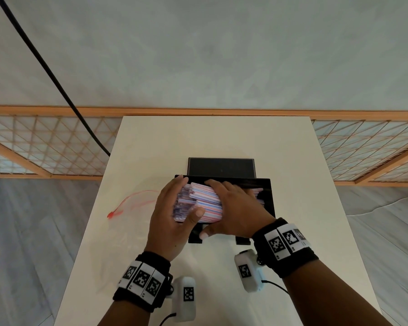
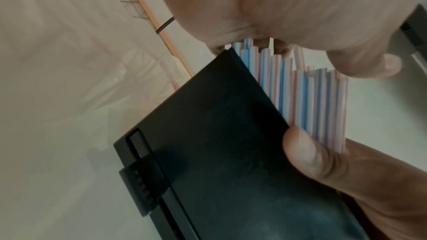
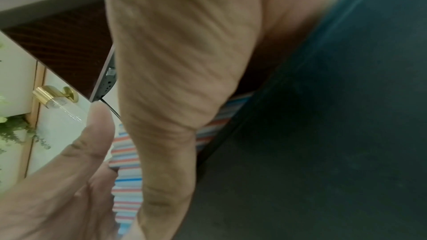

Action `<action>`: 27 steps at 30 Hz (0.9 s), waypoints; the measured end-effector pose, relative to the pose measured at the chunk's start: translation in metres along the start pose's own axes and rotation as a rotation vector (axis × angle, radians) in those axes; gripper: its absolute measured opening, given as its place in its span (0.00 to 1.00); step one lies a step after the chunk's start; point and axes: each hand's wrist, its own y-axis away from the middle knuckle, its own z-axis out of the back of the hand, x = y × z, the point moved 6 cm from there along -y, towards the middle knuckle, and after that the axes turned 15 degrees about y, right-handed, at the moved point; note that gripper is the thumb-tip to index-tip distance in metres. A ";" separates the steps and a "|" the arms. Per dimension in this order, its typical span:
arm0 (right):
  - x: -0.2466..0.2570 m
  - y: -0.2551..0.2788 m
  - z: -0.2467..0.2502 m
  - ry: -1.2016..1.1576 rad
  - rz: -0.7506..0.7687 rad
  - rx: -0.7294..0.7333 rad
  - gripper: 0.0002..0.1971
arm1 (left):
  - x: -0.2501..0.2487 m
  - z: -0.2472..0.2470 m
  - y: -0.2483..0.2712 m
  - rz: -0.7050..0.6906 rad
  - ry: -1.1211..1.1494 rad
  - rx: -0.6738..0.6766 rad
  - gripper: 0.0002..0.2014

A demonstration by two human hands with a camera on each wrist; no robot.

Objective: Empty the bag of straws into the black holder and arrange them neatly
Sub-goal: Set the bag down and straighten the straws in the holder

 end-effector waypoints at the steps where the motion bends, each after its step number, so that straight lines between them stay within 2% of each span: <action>1: 0.000 0.000 0.002 0.028 -0.006 -0.009 0.64 | 0.000 -0.001 0.000 0.000 -0.008 -0.008 0.44; 4: 0.002 0.001 0.003 0.075 0.002 -0.043 0.64 | 0.003 -0.003 0.002 0.041 0.000 -0.020 0.46; 9: 0.005 0.002 0.003 0.025 0.024 -0.040 0.64 | 0.004 -0.002 0.001 0.049 -0.047 -0.013 0.49; 15: 0.002 0.009 0.014 0.016 0.011 -0.171 0.62 | 0.003 0.001 0.007 0.093 0.031 -0.072 0.55; 23: 0.011 0.002 0.004 -0.212 0.077 -0.049 0.55 | 0.006 -0.004 0.009 0.111 0.025 -0.069 0.53; 27: 0.011 -0.005 0.004 -0.226 0.067 -0.030 0.51 | 0.005 -0.004 0.009 0.100 0.031 -0.049 0.51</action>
